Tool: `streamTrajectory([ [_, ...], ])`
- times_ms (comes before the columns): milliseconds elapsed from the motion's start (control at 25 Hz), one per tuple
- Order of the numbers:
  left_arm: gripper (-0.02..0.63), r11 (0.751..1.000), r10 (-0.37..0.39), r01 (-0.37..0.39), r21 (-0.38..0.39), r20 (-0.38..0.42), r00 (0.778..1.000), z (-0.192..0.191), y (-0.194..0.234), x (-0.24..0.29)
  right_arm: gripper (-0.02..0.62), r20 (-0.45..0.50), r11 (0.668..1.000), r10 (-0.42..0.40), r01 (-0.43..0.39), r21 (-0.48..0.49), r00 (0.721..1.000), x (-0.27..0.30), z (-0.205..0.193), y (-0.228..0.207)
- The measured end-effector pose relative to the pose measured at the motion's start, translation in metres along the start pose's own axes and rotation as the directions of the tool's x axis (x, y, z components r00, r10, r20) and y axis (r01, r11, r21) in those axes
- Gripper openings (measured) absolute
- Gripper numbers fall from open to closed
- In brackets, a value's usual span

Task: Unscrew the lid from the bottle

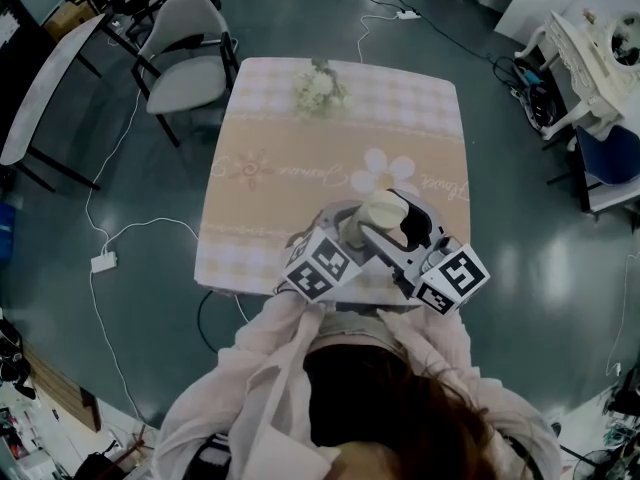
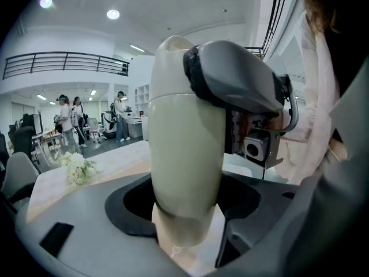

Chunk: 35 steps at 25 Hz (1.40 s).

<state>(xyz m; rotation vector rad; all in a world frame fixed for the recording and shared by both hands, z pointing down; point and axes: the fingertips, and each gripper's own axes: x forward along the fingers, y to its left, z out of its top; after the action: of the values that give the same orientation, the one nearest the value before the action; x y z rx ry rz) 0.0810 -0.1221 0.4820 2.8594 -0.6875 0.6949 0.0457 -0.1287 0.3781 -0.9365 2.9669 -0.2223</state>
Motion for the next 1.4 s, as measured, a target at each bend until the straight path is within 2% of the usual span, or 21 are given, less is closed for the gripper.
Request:
streamTrajectory([
  [520,0.313,0.995,-0.089,0.090,0.047,-0.010,0.996,0.008,-0.007,-0.001,0.305,0.043,0.998,0.056,-0.057,0.040,0.998,-0.010,0.008,-0.004],
  [960,0.313,0.982,-0.173,0.174,0.071,-0.024,0.985,0.007,-0.013,-0.003,0.304,0.056,0.995,0.092,-0.093,0.023,0.994,-0.012,0.009,0.000],
  [1280,0.313,0.943,-0.313,0.312,0.113,-0.009,0.950,0.010,-0.023,-0.009,0.304,0.044,0.985,0.174,-0.174,0.000,0.984,-0.014,0.009,0.010],
  [1400,0.313,0.917,-0.380,0.377,0.132,-0.004,0.925,0.010,-0.029,-0.014,0.304,0.040,0.974,0.227,-0.226,-0.008,0.973,-0.016,0.011,0.017],
])
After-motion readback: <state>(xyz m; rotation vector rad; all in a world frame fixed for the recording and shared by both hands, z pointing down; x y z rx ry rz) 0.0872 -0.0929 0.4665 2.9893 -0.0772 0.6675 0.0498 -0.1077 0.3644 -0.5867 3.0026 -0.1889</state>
